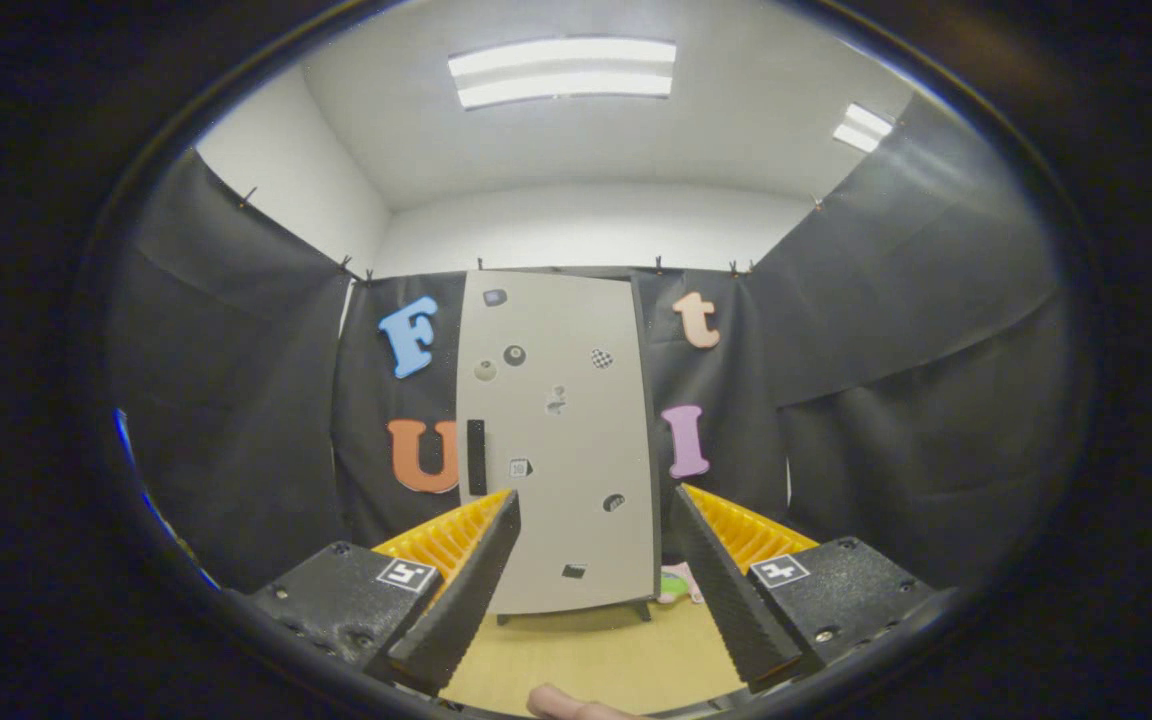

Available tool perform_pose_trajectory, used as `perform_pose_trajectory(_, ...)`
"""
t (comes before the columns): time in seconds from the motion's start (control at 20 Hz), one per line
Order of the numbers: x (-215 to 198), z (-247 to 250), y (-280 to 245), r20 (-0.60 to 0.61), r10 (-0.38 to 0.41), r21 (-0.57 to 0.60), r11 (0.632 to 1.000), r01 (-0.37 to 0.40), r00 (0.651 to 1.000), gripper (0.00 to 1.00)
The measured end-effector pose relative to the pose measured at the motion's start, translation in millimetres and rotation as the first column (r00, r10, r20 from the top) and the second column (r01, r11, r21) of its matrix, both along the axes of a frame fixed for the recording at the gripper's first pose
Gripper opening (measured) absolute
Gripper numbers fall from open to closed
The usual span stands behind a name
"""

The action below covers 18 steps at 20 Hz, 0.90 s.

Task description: Open the shoe cabinet door, grab the shoes and put them into the shoe cabinet, then close the shoe cabinet door.

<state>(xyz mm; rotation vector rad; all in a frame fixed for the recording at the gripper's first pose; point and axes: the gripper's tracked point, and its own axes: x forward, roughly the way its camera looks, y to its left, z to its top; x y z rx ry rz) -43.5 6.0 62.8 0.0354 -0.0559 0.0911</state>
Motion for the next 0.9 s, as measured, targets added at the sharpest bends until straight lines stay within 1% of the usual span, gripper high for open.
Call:
perform_pose_trajectory(0.1, -1, 3, 8, 0.004, 0.018, -0.007, 1.0, -0.018, 1.0, 0.99)
perform_pose_trajectory(0.45, 8, -18, 13, -0.056, 0.041, -0.036, 0.998, -0.043, 0.998, 0.99)
perform_pose_trajectory(0.65, 10, -16, 2, -0.044, 0.009, -0.03, 0.999, -0.011, 0.999, 0.99)
perform_pose_trajectory(0.9, 12, -22, 3, -0.056, 0.02, -0.022, 1.0, -0.021, 0.998, 0.99)
